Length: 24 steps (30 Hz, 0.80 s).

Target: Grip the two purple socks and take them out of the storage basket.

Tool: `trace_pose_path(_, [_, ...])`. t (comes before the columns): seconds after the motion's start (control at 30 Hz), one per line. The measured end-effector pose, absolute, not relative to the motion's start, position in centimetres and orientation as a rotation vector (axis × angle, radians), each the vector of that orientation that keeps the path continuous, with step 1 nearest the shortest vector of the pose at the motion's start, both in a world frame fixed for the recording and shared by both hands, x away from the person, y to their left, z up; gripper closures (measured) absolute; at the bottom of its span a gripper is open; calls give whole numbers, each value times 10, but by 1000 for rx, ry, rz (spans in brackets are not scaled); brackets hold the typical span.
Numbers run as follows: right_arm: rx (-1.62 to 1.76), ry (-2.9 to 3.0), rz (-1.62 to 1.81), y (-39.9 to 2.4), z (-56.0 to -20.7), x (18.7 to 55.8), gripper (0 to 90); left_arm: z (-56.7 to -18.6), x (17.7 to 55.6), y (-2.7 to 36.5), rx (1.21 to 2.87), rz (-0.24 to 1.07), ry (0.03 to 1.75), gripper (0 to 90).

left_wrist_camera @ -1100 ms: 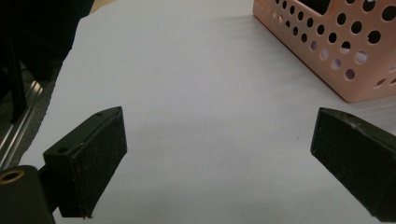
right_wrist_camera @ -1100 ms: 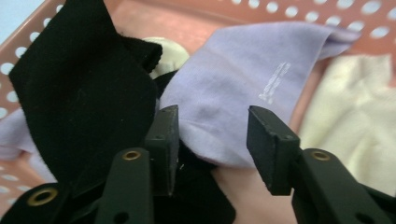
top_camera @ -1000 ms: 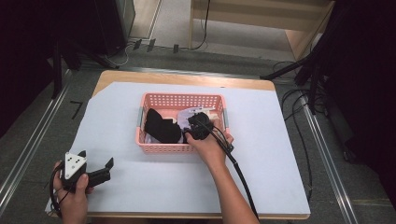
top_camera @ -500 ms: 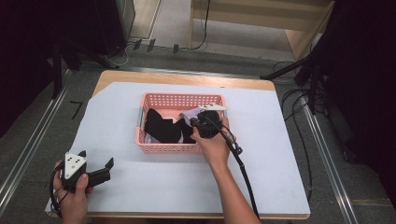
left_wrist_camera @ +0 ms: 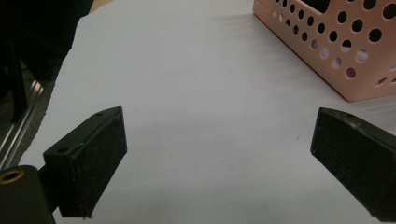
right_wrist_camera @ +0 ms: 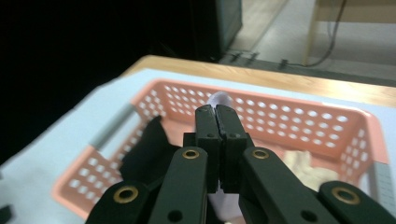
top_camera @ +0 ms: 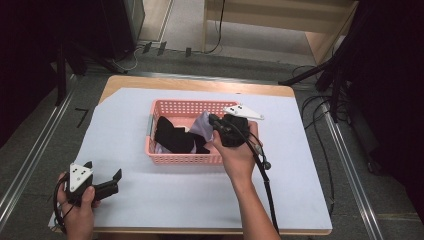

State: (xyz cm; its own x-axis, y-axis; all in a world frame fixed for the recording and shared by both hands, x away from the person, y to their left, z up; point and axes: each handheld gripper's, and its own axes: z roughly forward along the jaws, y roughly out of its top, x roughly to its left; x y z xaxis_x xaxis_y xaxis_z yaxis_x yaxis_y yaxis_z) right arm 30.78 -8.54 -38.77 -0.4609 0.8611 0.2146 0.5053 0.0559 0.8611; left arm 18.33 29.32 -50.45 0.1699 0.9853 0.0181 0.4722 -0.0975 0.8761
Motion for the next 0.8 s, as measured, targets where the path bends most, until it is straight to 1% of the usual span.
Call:
trace_pose_path(0.07, [1405, 2009, 1280, -83, -399, 317, 888, -504, 183, 293, 1687, 846, 1409, 44])
trace_pose_path(0.1, [1405, 2009, 1280, -83, -399, 317, 888, -504, 183, 293, 1687, 846, 1409, 44])
trace_pose_path(0.13, [1426, 2046, 1191, -81, -415, 328, 878, -504, 183, 294, 1682, 846, 1407, 44])
trace_pose_path(0.2, [1449, 2079, 1123, -77, -430, 337, 846, -504, 183, 294, 1683, 844, 1406, 44])
trace_pose_path(0.33, [1435, 2147, 1064, -66, -451, 348, 660, -505, 184, 294, 1681, 845, 1408, 44])
trace_pose_path(0.37, [1435, 2147, 1064, -66, -451, 348, 660, -505, 184, 294, 1681, 845, 1408, 44])
trace_pose_path(0.4, [1394, 2139, 1056, -61, -453, 348, 558, -505, 184, 294, 1679, 843, 1406, 44])
trace_pose_path(0.43, [1394, 2131, 1059, -60, -453, 348, 531, -505, 184, 294, 1680, 839, 1405, 44])
trace_pose_path(0.47, [1394, 2131, 1059, -60, -453, 348, 531, -505, 184, 294, 1680, 839, 1405, 44])
trace_pose_path(0.5, [1389, 2144, 1095, -59, -452, 347, 478, -505, 184, 294, 1679, 839, 1405, 44])
trace_pose_path(0.53, [1389, 2144, 1095, -59, -452, 347, 478, -505, 184, 294, 1681, 840, 1404, 44])
trace_pose_path(0.6, [1372, 2150, 1144, -59, -449, 344, 430, -505, 184, 294, 1680, 840, 1405, 44])
trace_pose_path(0.8, [1368, 2156, 1253, -56, -443, 337, 402, -505, 184, 294, 1684, 844, 1405, 44])
